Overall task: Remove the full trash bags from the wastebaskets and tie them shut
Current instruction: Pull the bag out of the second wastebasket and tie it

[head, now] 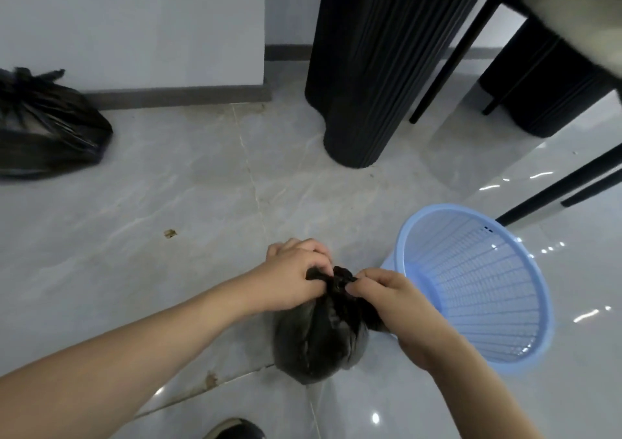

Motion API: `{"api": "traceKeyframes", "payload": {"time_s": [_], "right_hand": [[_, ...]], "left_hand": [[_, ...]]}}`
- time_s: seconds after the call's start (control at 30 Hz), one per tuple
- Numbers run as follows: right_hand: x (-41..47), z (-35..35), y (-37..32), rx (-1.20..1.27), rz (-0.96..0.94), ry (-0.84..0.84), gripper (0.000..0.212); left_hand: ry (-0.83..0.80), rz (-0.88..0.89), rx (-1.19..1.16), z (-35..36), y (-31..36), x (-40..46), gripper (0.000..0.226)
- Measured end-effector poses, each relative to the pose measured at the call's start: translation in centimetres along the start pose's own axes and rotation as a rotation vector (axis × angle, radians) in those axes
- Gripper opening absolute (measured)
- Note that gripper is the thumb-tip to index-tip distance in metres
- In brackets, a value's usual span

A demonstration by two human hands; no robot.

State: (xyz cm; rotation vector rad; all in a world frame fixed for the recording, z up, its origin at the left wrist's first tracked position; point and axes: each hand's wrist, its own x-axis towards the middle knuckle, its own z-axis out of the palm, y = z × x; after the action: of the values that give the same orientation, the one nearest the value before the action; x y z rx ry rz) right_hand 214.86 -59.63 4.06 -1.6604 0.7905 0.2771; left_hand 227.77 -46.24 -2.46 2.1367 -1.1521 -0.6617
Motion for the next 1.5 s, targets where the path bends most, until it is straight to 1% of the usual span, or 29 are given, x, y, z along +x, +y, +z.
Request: {"api": "traceKeyframes", "payload": {"time_s": [0.07,0.1,0.17,0.23,0.3,0.4,0.43,0.47,0.53,0.6,0.63,0.67,0.7,0.73,0.8,0.9,0.97,1.03,1.07,1.1,1.17,1.2,1.23,1.3,1.33,1.37,1.43,1.5], "right_hand": [[-0.5,-0.4,0.3,0.168,0.050,-0.028,0.014],[-0.5,-0.6,0.6,0.269,0.058,-0.038,0.014],[-0.6,-0.8,1.2,0.454,0.080,-0.060,0.020],[-0.7,-0.8,1.5,0.547,0.124,-0.089,0.022],[-0.7,-1.0,1.8,0.549,0.152,-0.132,0.022],[-0.5,-1.2,2.4,0.499,0.178,-0.187,0.030],[-0.4,-1.2,2.6,0.517,0.193,-0.197,0.030],[-0.3,-1.1,2.8,0.562,0.202,-0.219,0.026],[0.0,-1.0,3.1,0.712,0.196,-0.303,0.018],[0.2,-0.9,3.2,0.875,0.176,-0.364,0.022],[0.3,-0.8,3.1,0.933,0.166,-0.368,0.023],[0.5,-0.7,3.1,0.954,0.157,-0.340,0.020],[0.6,-0.5,3.0,0.943,0.151,-0.287,0.014],[0.7,-0.3,2.9,0.909,0.138,-0.236,0.014],[1.0,0.0,2.6,0.833,0.107,-0.177,0.025],[1.1,0.5,2.2,0.706,0.073,-0.117,0.031],[1.0,0.7,1.7,0.656,0.069,-0.074,0.032],[0.9,1.0,1.3,0.595,0.070,0.001,0.025],[0.8,1.1,1.1,0.554,0.054,0.057,0.019],[0.9,1.3,1.3,0.476,0.005,0.137,0.014],[0.9,1.8,2.0,0.132,-0.191,0.366,0.008],[0.9,2.0,2.5,-0.057,-0.308,0.465,0.010],[0.8,2.2,3.1,-0.196,-0.400,0.510,0.013],[0.6,2.3,4.5,-0.367,-0.459,0.499,0.015],[0.7,2.0,5.5,-0.422,-0.430,0.485,0.013],[0.7,1.7,6.5,-0.480,-0.380,0.472,0.014],[0.6,1.2,8.0,-0.678,-0.287,0.427,0.025],[0.7,1.1,8.7,-0.795,-0.241,0.372,0.035]], "left_hand": [[0.119,0.074,0.119,0.0,-0.2,0.2,0.013],[0.151,0.114,0.164,-0.1,-0.1,0.3,0.014],[0.184,0.172,0.231,-0.1,0.2,0.4,0.017],[0.202,0.218,0.289,0.3,0.4,0.5,0.020],[0.200,0.223,0.292,0.6,0.0,0.6,0.018],[0.202,0.155,0.206,0.9,-0.9,0.5,0.017],[0.199,0.129,0.183,0.9,-1.0,0.5,0.018],[0.182,0.107,0.168,0.8,-1.1,0.6,0.020],[0.092,0.057,0.106,0.2,-1.0,0.5,0.030],[-0.022,-0.038,-0.081,-1.0,-0.7,-0.2,0.037],[-0.045,-0.080,-0.206,-1.7,-0.5,-0.7,0.041],[-0.041,-0.084,-0.314,-2.4,-0.2,-1.2,0.043],[-0.023,-0.048,-0.369,-3.0,0.2,-1.8,0.041],[-0.011,-0.002,-0.376,-3.4,0.8,-2.3,0.036],[-0.014,0.051,-0.314,-3.8,2.1,-3.0,0.030],[-0.064,0.070,-0.107,-4.0,3.6,-3.3,0.043],[-0.050,0.080,0.050,-3.8,3.9,-3.2,0.046],[-0.014,0.060,0.136,-3.7,3.8,-3.0,0.033],[-0.016,0.038,0.096,-3.7,3.6,-2.9,0.027],[-0.030,-0.024,-0.027,-3.7,3.2,-2.7,0.023],[-0.023,-0.196,-0.394,-3.9,1.9,-2.0,0.022],[0.010,-0.272,-0.500,-3.9,0.8,-1.5,0.024],[0.061,-0.343,-0.510,-3.8,-0.5,-0.9,0.025],[0.202,-0.488,-0.412,-3.7,-3.9,-0.2,0.029],[0.273,-0.580,-0.378,-3.6,-5.5,-0.1,0.029],[0.316,-0.660,-0.406,-3.5,-6.8,-0.3,0.029],[0.351,-0.734,-0.602,-3.1,-7.8,-0.7,0.026],[0.354,-0.694,-0.908,-2.6,-7.3,-0.6,0.028]]}}
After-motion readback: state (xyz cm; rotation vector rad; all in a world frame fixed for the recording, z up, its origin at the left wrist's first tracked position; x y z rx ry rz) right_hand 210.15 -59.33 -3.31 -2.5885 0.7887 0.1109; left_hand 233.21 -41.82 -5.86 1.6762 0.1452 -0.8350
